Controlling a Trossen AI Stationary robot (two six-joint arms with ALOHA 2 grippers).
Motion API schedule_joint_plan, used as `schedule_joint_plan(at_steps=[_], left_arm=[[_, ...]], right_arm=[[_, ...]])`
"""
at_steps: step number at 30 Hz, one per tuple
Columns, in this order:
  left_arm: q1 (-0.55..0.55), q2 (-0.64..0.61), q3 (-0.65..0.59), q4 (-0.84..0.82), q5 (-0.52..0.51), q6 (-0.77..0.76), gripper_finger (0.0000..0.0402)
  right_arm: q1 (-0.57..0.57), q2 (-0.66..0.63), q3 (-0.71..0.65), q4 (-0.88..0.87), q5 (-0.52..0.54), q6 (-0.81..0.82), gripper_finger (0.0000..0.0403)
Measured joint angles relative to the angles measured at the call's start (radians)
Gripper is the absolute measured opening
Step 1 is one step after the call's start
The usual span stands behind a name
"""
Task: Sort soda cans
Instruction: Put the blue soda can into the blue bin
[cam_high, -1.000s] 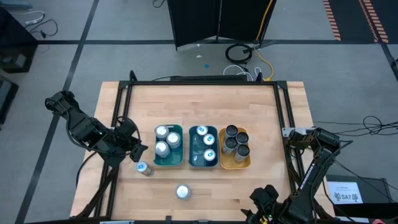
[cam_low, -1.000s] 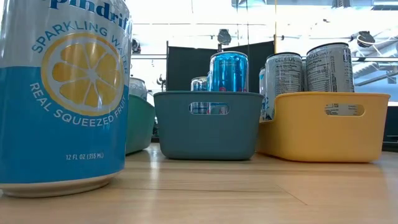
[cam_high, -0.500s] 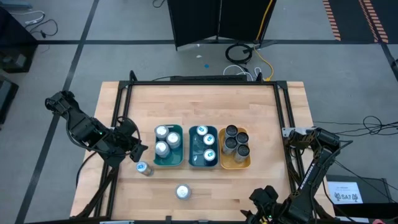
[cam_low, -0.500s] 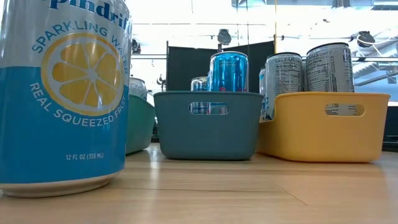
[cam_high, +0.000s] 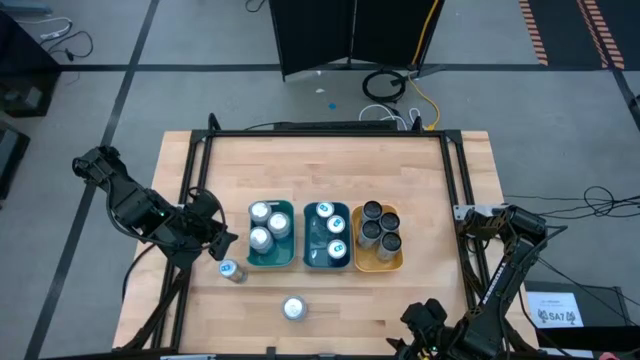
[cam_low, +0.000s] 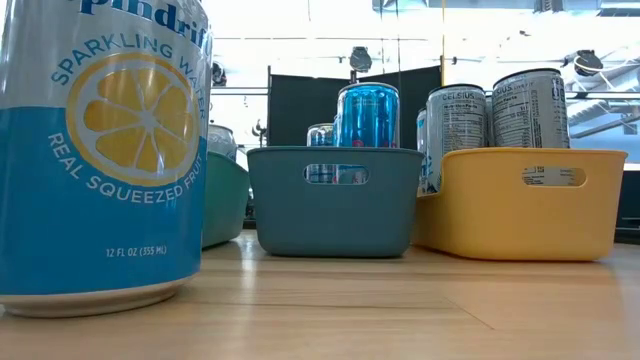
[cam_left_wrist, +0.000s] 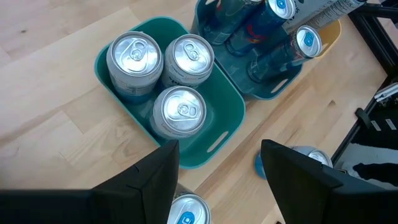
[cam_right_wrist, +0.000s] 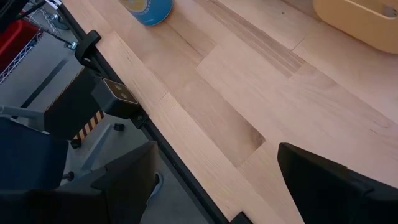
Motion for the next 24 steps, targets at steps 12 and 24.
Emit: schedule_joint_plan(at_steps=[12, 24], left_arm=[[0.0, 0.0, 0.0, 0.0, -0.003, 0.0, 0.0238], [-0.038, 0.068, 0.001, -0.001, 0.112, -0.08, 0.0238]], right_arm=[[0.0, 0.0, 0.0, 0.0, 0.0, -0.001, 0.0322], [0.0, 0.0, 0.0, -0.001, 0.0, -0.007, 0.0322]])
